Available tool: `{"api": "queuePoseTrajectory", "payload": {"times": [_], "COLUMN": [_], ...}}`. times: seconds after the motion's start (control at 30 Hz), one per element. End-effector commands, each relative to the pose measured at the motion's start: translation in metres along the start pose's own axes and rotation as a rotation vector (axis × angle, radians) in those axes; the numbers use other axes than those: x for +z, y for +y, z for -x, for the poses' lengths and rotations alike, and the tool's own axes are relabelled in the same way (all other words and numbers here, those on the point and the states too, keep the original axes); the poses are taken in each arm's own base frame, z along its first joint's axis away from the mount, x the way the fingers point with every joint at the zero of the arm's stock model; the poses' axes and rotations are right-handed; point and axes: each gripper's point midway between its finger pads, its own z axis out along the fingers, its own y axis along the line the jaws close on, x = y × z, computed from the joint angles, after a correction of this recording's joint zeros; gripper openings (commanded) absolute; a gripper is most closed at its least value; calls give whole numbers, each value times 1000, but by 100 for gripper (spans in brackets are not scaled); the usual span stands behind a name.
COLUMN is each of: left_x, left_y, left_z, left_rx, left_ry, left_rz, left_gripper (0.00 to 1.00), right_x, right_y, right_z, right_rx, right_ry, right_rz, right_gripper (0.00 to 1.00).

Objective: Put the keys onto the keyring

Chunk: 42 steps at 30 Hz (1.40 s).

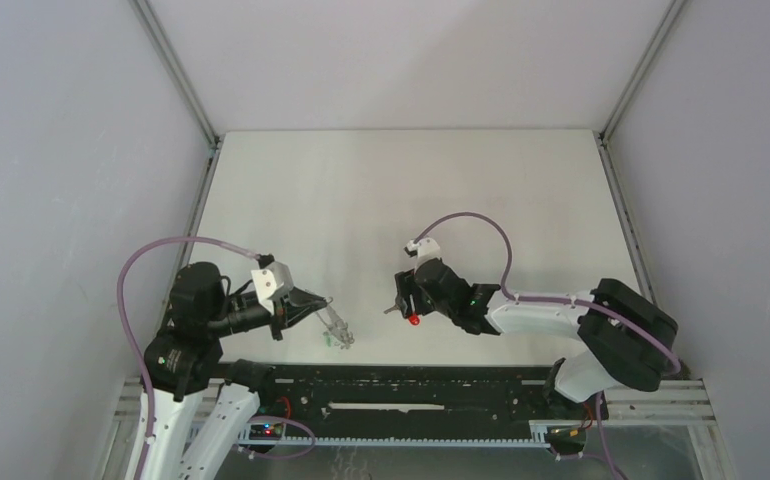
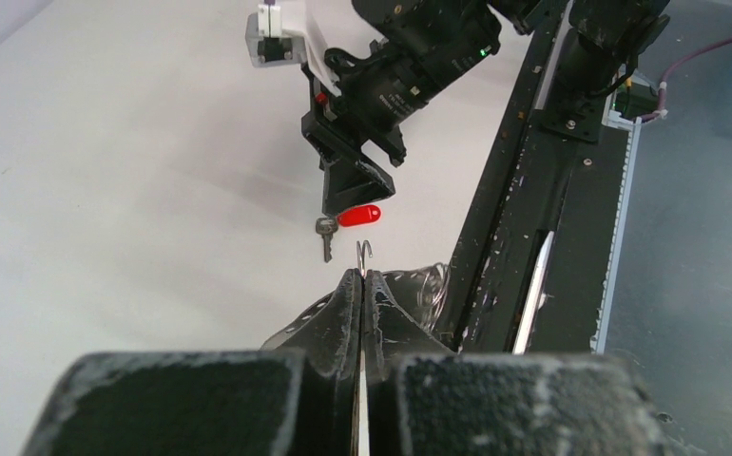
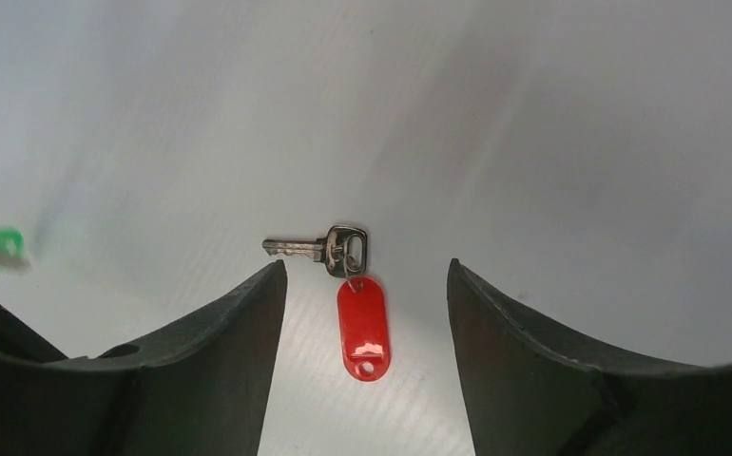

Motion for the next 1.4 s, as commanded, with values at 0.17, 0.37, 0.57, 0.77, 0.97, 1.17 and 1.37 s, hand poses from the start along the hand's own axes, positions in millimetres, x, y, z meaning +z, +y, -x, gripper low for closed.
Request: {"api": "queuePoseTrajectory", "payload": {"times": [0.17,0.37,0.57,0.77,0.97,1.17,1.37], "left_x": [2,2,3,2,3,3,3], "left_y": [4,5,4,4,4,5,5], "left_z": [4,4,1,3,5,6,6], "left_rx": [-9,-9,-16,-20,-21,-20,-20], "left_ry": [-13,-11,-10,-13,-18,-23,-28], "left_rz": [7,11,5,8,9,11,12], "left_gripper": [0,0,0,0,0,0,0], "right_x": [11,14,14,17,21,23,24], "right_y": [15,13,17,13,9,5,6], "right_z": [3,3,2,-9,-17,-27,-32], "right_rx": [17,46,43,28,15,9,-2], "right_ry": [-10,-10,-2,27,49,73,88], "right_rz": [76,98,124,118,101,91,87], "right_gripper": [66,61,55,45,42,40,36]}}
